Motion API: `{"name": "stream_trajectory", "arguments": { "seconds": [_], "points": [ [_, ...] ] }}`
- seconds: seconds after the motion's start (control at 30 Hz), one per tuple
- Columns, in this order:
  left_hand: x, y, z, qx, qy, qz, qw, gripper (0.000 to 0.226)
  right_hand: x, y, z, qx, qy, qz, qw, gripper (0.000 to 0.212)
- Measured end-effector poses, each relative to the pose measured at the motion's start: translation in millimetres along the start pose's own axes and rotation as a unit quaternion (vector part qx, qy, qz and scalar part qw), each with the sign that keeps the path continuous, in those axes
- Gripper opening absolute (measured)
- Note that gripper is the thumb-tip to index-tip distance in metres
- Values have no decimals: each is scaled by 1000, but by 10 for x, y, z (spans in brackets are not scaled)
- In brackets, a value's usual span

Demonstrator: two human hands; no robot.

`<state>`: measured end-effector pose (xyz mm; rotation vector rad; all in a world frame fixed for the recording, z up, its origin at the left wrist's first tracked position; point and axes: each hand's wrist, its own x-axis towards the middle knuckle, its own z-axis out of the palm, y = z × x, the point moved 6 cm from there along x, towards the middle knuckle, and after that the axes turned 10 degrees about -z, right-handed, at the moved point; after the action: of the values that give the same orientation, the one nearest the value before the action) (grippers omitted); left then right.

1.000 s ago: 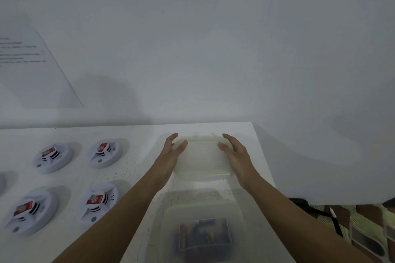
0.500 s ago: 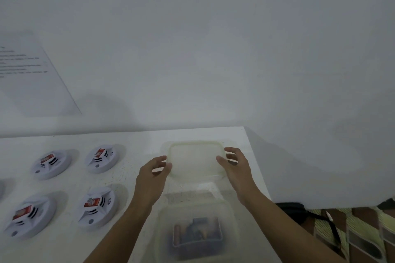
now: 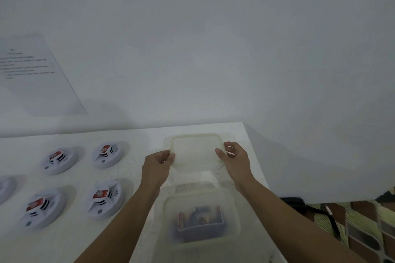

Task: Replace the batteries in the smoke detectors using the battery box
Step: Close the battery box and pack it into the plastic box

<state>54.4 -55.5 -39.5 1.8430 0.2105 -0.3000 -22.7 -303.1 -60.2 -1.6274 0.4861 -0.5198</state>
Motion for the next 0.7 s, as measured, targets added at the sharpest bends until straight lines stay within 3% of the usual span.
{"name": "stream_trajectory", "arguments": {
  "seconds": [0.13,0.27,0.37,0.47,0.57,0.7],
  "points": [
    [-24,-4,-65,-4,-20,-10,1000,38,-94,-13,4,38,-38,12,998,39],
    [-74,-66,-100,12,-54,-14,998,48,-241,-44,-88,41,-27,25,998,47],
    [-131,-119,-125,33,-72,-18,997,50,-412,-90,-169,22,-27,15,999,36],
    [-240,-166,-158,76,-80,-7,994,43,-619,-124,-245,-15,-36,5,999,22],
    [-403,-185,-243,127,-90,18,988,15,-797,-183,-328,-71,-69,-4,995,20],
    [-672,-310,-350,222,-139,4,965,21,-987,-161,-349,-109,-150,6,983,22]
  ]
}}
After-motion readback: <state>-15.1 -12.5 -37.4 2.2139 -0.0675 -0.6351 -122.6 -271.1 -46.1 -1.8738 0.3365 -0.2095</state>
